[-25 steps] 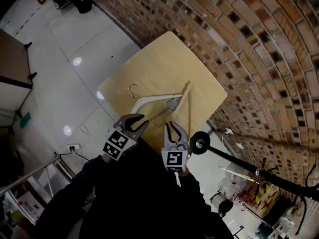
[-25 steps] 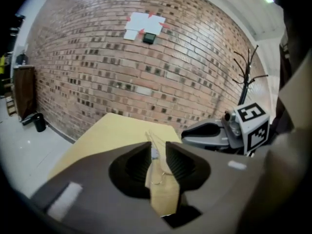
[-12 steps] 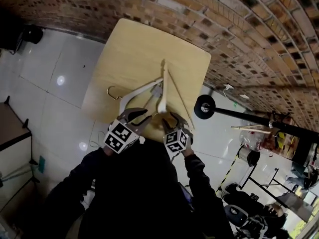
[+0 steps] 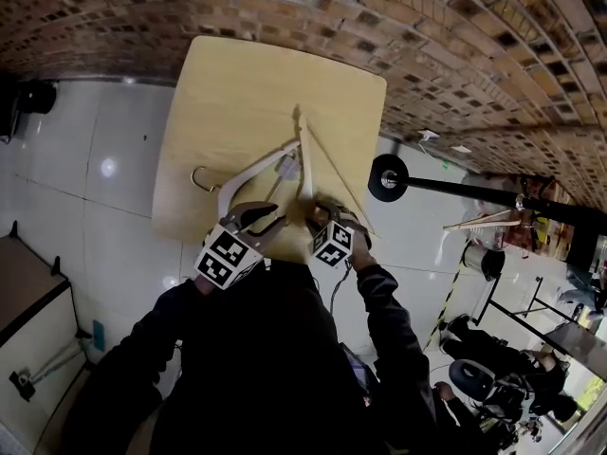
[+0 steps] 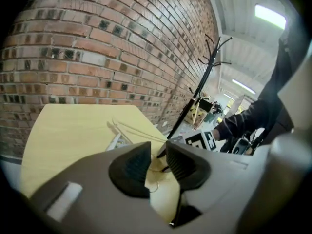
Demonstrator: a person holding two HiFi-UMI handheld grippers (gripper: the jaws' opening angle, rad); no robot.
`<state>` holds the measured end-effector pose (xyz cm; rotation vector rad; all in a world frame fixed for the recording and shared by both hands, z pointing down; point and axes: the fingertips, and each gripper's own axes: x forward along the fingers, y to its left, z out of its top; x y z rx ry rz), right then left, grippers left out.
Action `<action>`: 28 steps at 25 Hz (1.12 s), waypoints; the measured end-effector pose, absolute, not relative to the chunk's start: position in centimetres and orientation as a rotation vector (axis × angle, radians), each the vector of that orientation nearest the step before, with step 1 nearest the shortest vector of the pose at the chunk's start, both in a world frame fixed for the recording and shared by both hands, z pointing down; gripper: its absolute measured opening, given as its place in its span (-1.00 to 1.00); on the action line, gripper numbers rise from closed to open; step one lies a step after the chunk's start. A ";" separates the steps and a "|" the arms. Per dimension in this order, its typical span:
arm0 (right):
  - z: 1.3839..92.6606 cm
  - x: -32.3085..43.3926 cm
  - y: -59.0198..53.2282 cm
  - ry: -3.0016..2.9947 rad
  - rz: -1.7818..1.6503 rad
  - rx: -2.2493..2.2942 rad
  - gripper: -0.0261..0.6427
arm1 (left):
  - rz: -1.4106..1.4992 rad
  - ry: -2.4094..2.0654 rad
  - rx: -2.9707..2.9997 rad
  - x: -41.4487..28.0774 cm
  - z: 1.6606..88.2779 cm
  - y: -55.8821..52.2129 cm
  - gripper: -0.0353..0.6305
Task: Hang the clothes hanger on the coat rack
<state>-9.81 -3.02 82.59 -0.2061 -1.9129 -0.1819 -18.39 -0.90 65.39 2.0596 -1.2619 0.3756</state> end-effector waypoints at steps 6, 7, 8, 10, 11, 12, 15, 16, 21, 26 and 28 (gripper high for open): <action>82.4 -10.3 -3.1 -1.875 -0.054 -0.253 -0.34 | 0.383 -1.238 2.075 -18.4 65.7 -1.4 -0.59; 82.3 -10.2 -3.0 -1.877 -0.060 -0.251 -0.34 | 0.386 -1.235 2.076 -18.4 65.8 -1.4 -0.59; 82.0 -10.1 -3.0 -1.887 -0.061 -0.246 -0.34 | 0.388 -1.233 2.078 -18.5 65.8 -1.5 -0.59; 80.9 -10.0 -2.9 -1.924 -0.025 -0.224 -0.35 | 0.393 -1.239 2.086 -18.7 65.6 -1.5 -0.59; 80.0 -10.1 -3.0 -1.953 0.013 -0.209 -0.35 | 0.396 -1.247 2.089 -18.9 65.4 -1.5 -0.59; 78.9 -10.3 -3.0 -1.986 0.062 -0.190 -0.35 | 0.398 -1.258 2.089 -19.1 65.3 -1.5 -0.59; 75.0 -10.5 -3.4 -2.105 0.270 -0.141 -0.35 | 0.389 -1.309 2.084 -19.8 64.7 -1.5 -0.56; 73.4 -10.6 -3.6 -2.149 0.340 -0.136 -0.35 | 0.377 -1.333 2.087 -20.1 64.3 -1.7 -0.55; 65.8 -10.1 -4.5 -2.318 0.724 -0.220 -0.35 | 0.244 -1.308 2.211 -20.2 61.6 -2.8 -0.55; 57.4 -7.9 -2.8 -2.358 1.080 -0.577 -0.34 | 0.481 -1.007 2.764 -15.0 57.7 -3.2 -0.35; 55.5 -6.5 -1.6 -2.308 1.084 -0.698 -0.34 | 0.708 -0.836 3.030 -12.3 56.3 -2.7 -0.05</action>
